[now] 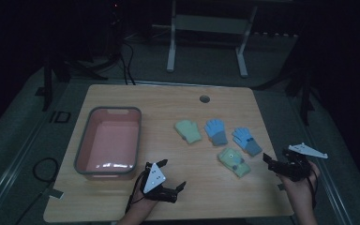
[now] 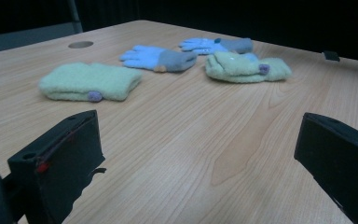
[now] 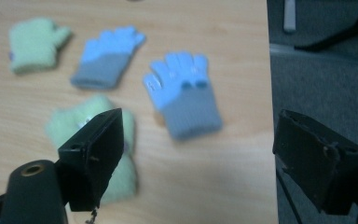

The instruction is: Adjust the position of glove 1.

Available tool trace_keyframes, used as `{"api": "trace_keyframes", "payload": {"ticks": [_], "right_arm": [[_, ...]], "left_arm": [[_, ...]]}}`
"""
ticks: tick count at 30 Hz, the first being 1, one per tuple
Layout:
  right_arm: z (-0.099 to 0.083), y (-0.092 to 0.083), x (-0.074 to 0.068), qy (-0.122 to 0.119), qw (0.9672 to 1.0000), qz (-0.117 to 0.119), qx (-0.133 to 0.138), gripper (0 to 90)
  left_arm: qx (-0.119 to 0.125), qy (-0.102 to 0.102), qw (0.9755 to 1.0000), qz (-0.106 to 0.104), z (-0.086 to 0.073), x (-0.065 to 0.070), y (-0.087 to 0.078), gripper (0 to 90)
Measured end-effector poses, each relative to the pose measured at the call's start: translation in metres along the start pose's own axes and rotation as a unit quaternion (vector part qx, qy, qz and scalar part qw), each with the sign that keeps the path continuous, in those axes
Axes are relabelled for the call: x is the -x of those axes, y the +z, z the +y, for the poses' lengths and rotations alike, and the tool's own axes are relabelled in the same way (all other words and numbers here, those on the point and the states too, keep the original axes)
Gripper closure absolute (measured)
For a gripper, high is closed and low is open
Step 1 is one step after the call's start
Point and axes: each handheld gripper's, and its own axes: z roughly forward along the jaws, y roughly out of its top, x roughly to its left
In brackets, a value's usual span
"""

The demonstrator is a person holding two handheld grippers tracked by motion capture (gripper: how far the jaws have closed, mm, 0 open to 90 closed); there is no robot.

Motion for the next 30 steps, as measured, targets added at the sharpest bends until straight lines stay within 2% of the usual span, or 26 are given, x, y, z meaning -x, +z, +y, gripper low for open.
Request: {"api": "trace_keyframes", "payload": {"ticks": [3,6,9,10,12,13,21,23,30], "right_arm": [[0.012,-0.001,-0.005,-0.009,0.9998,0.013,0.007,20.9],[0.021,0.003,-0.011,-0.016,0.9994,0.030,0.005,21.3],[0.026,0.008,-0.016,-0.021,0.9991,0.036,0.004,21.3],[0.031,0.012,-0.021,-0.028,0.9986,0.045,0.003,21.4],[0.034,0.014,-0.024,-0.034,0.9984,0.046,0.005,22.2],[0.039,0.018,-0.030,-0.045,0.9973,0.057,0.006,22.7],[0.053,0.030,-0.047,-0.073,0.9950,0.069,0.000,23.4],[0.061,0.038,-0.056,-0.079,0.9935,0.082,-0.002,23.9],[0.075,0.049,-0.074,-0.099,0.9906,0.094,-0.007,23.8]], "left_arm": [[-0.001,0.003,1.0000,0.000,0.000,0.000,0.000,1.1],[-0.001,0.005,1.0000,0.000,0.000,0.000,0.000,1.1],[-0.001,0.003,1.0000,-0.001,0.000,0.000,0.000,1.1],[-0.002,0.003,1.0000,-0.003,0.000,0.000,0.000,1.1],[-0.002,0.003,1.0000,-0.006,0.000,0.000,0.000,1.1],[-0.003,0.003,1.0000,-0.006,0.000,0.000,0.000,1.1],[-0.003,0.007,1.0000,-0.006,0.000,0.000,0.000,1.1],[-0.002,0.004,1.0000,-0.007,0.000,0.000,0.000,1.1],[-0.002,0.004,1.0000,-0.008,0.000,0.000,0.000,1.1]]}}
